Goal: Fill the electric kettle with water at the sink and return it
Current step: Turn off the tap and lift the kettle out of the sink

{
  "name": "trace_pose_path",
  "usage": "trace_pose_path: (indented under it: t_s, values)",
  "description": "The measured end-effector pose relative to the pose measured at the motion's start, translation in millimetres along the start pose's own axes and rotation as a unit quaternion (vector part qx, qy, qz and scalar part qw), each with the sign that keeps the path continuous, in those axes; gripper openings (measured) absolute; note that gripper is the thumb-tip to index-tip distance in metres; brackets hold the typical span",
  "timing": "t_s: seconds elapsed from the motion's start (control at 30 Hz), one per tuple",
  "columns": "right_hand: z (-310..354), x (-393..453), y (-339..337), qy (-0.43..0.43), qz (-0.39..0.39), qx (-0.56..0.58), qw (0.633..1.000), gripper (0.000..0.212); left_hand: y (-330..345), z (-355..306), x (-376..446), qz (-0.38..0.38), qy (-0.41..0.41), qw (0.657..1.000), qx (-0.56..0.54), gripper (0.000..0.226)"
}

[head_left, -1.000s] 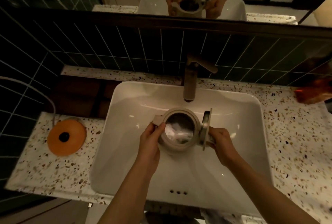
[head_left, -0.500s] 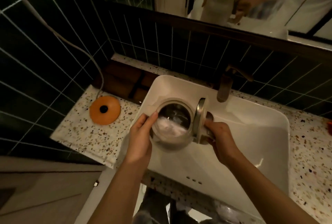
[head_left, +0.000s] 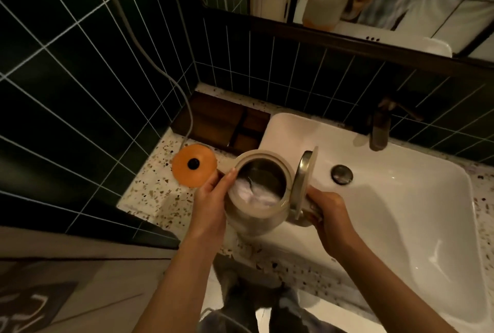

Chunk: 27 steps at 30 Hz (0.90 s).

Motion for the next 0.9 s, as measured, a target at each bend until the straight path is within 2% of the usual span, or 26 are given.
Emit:
trace_pose_path:
  t_s: [0.03,0.07,0.13,0.17,0.33,0.57,0.63,0.7,0.77,0.83,0.9]
  values:
    - [-2.4,-2.0,5.3,-0.007,-0.001,0.001,1.000,0.065,-4.7,-2.2,0.5,0.006,-0.004,1.000,-0.002,0.016]
    - [-5.4,-4.3,10.1,-0.013,-0.005,-0.001,1.000,0.061,-9.2,-3.8,1.1,0.011,-0.007,1.000,-0.004,0.016]
    - [-10.7,-9.3,18.7,-0.011,-0.017,-0.008,1.000,0.043,-18.5,-5.6,2.2,0.018,-0.013,1.000,0.000,0.017]
    - [-13.2,-11.4,22.4,-0.005,-0.021,-0.011,1.000,0.041,-22.4,-6.5,2.6,0.022,-0.017,1.000,0.001,0.017]
    - [-21.1,-13.1,33.8,0.012,-0.069,-0.008,0.998,0.038,-31.0,-12.0,2.1,0.041,-0.038,0.998,0.010,0.016]
    - [-20.3,-13.5,34.8,0.000,-0.063,-0.039,0.997,0.046,-33.5,-15.9,3.1,0.030,-0.043,0.996,0.069,0.018]
    - [-20.3,-13.2,34.8,0.004,-0.061,-0.044,0.997,0.062,-28.3,-20.1,0.0,0.005,-0.034,0.992,0.119,0.042]
    - [-20.1,-12.5,34.8,0.006,-0.062,-0.045,0.997,0.067,-17.7,-32.5,-8.2,-0.033,0.031,0.977,0.208,0.059]
    - [-20.2,-11.7,33.1,0.006,-0.059,-0.045,0.997,0.058,-0.2,-51.2,-23.2,-0.024,0.169,0.949,0.267,0.056]
    - [-21.0,-11.0,31.4,0.004,-0.049,-0.042,0.998,0.048,20.1,-64.8,-37.1,0.048,0.278,0.915,0.287,0.053]
    - [-22.1,-10.4,30.5,0.000,-0.041,-0.043,0.998,0.045,39.9,-65.9,-46.6,0.133,0.335,0.871,0.334,0.055]
Point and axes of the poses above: each hand's wrist, its own x-axis towards the middle knuckle, its own y-axis out of the palm, z = x × y, the point moved 1 cm from there along x, towards the middle knuckle, and after that the axes turned 4 degrees about z, right-handed, at the moved point
